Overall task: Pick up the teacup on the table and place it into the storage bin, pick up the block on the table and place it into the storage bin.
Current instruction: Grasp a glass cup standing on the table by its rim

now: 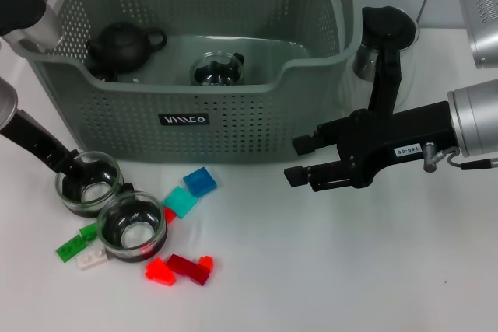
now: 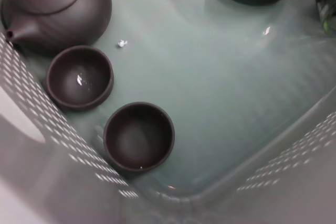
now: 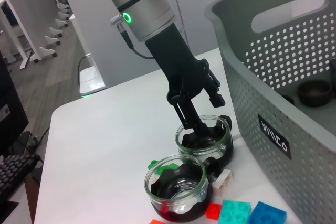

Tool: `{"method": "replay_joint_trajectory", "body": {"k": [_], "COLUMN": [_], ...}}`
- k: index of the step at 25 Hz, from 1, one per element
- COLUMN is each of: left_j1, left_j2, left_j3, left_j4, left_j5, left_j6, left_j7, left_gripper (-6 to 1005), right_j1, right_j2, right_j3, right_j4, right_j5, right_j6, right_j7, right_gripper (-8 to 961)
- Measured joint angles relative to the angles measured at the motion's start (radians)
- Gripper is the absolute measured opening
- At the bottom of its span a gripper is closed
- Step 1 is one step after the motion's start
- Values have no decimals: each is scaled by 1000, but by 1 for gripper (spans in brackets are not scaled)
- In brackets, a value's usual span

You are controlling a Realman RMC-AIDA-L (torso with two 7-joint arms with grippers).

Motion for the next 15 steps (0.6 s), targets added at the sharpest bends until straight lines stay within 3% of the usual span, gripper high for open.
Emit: {"method": "replay_joint_trajectory", "body": {"k": [15], "left_j1": [15], "left_j2": [0], "left_j3": [38], "left_j4": [-9], "left_j5": [0], "left_j6": [-1], "left_j7": [0], "left_gripper": [792], "right_j1": [0], "right_j2": [0], "right_j3": [-3], "right_j4": [1], "right_j5": [-2], "right_j6": [0], "right_j7": [0], "right_gripper": [610]}}
